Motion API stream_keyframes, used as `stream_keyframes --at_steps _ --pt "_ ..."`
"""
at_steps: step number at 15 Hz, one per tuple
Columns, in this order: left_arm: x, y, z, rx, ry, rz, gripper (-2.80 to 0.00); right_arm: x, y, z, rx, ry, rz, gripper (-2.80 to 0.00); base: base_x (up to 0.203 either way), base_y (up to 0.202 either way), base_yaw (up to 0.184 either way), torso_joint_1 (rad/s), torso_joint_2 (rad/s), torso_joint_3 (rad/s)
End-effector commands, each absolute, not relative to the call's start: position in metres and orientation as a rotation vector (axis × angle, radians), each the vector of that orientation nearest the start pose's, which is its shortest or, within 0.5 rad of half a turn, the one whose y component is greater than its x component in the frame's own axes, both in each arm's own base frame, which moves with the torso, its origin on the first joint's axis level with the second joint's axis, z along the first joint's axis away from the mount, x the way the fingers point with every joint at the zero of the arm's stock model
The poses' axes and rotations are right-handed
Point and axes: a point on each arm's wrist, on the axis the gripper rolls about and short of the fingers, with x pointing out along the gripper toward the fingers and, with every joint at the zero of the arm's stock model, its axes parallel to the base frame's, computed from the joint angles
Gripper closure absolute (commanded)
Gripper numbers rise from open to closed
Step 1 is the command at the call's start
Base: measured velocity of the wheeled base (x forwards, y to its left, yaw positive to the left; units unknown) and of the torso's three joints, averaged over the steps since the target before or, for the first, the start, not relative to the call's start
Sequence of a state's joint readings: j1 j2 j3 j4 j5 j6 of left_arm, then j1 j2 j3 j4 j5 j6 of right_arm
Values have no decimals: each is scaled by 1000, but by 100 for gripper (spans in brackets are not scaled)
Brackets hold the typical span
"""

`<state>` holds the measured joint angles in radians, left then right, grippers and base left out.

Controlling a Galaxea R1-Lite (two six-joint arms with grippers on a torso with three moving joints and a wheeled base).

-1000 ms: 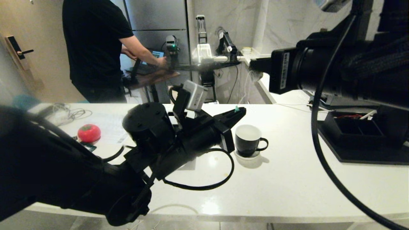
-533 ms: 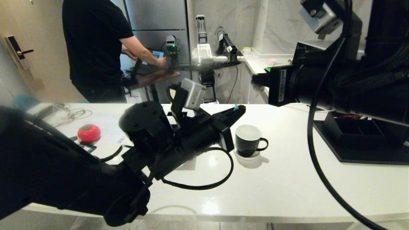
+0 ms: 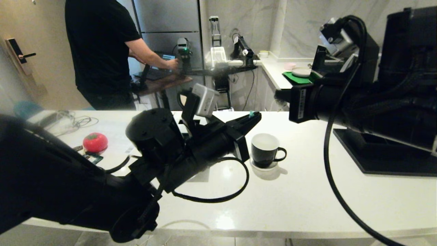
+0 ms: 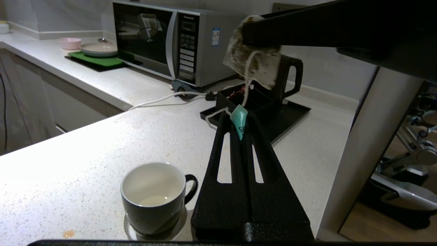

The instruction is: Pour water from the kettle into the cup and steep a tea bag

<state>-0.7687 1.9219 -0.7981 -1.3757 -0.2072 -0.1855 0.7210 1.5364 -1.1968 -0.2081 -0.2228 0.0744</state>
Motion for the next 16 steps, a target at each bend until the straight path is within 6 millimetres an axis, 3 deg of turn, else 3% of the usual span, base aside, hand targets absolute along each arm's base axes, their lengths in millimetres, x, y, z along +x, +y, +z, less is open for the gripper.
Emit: stream_keyframes --at_steps 1,7,16 --pt "243 -243 181 -242 -161 -996 0 221 180 297 11 142 472 0 0 0 0 0 0 0" --pt "240 -242 181 -241 -155 -1002 0 235 174 291 16 141 428 0 0 0 0 0 0 0" --pt "240 -241 183 -244 -162 -1000 0 234 173 279 -1 177 427 0 0 0 0 0 0 0"
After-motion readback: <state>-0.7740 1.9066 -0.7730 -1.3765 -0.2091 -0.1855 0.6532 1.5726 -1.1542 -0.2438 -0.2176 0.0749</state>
